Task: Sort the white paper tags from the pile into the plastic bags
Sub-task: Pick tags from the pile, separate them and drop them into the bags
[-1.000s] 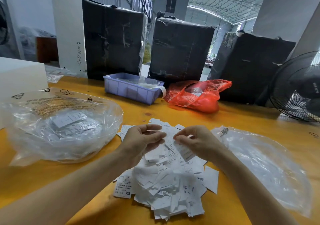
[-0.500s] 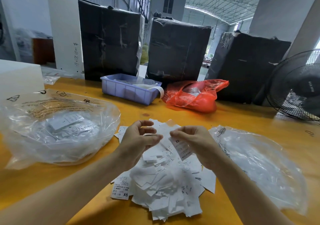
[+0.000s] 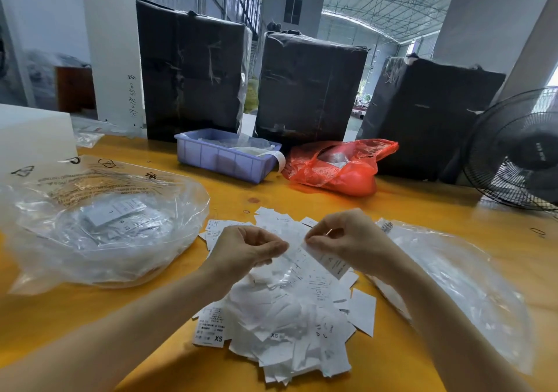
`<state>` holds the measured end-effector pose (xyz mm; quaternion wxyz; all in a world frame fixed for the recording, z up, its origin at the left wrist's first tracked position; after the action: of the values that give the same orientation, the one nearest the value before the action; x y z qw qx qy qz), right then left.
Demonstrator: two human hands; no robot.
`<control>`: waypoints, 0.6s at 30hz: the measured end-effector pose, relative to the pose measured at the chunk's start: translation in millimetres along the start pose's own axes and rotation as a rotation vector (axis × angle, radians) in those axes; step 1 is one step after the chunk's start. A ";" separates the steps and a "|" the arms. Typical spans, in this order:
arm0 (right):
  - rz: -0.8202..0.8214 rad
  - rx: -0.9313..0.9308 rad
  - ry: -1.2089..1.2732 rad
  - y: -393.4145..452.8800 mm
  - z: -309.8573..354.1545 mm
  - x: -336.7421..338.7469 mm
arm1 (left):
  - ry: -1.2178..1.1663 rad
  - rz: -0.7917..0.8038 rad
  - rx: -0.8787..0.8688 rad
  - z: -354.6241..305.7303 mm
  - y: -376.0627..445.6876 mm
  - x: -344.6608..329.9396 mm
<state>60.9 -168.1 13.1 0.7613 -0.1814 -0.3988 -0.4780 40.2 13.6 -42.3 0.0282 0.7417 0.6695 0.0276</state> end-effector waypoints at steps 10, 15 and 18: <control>-0.128 0.133 0.101 -3.2 8.4 1.2 | 0.123 0.043 0.038 1.9 0.7 -4.2; -0.120 0.142 0.087 -4.2 9.2 0.9 | 0.145 0.076 0.022 1.3 0.3 -5.5; -0.106 0.145 0.085 -4.7 10.1 0.4 | 0.147 0.085 0.020 1.1 -0.6 -6.7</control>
<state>52.4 -164.0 19.1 0.7623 -0.0838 -0.4087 -0.4949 39.0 7.1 -43.4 -0.0298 0.7658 0.6378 0.0763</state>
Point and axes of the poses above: each hand's wrist, its own y-axis towards the middle knuckle, its own x-axis out of the back of the hand, z = x × y, the point moved 1 cm from there along y, towards the middle knuckle, and after that the axes turned 7 degrees about z, right-handed, at the moved point
